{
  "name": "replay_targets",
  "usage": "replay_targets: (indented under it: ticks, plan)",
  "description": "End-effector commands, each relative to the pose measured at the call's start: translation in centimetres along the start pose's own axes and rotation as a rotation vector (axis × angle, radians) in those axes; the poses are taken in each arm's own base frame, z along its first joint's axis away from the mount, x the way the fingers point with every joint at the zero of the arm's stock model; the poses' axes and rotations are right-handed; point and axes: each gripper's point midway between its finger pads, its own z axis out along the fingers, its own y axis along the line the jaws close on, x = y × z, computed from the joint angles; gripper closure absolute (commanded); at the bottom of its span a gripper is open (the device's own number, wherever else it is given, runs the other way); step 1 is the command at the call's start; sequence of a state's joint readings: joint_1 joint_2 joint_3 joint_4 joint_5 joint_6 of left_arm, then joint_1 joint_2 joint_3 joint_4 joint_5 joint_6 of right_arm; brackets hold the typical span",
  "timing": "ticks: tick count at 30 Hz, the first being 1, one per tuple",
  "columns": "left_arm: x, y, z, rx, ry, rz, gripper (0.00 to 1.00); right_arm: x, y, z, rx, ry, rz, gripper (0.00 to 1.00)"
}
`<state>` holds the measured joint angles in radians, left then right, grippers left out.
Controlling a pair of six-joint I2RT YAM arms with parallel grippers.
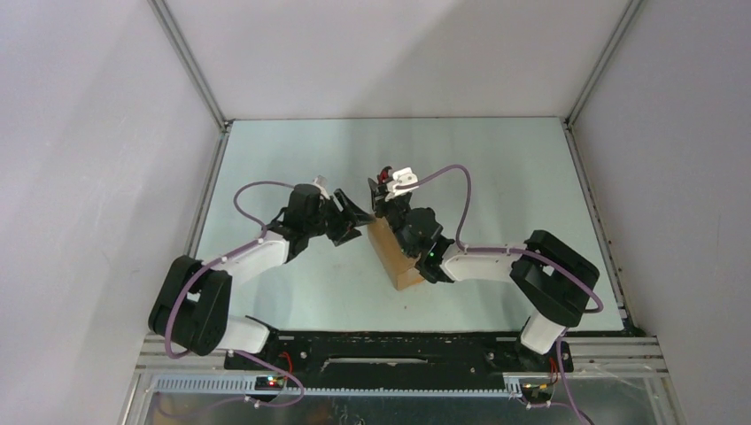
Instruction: Unpack the express box
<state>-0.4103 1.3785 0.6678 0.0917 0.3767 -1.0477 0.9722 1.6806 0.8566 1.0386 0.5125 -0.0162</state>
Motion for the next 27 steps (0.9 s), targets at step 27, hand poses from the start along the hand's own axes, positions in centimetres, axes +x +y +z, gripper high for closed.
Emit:
replay_targets:
  ticks: [27]
  plan:
    - [-0.1, 0.8, 0.5, -0.100, -0.030, -0.023, 0.45, 1.3, -2.4, -0.2, 0.053, -0.089, -0.029, 1.00]
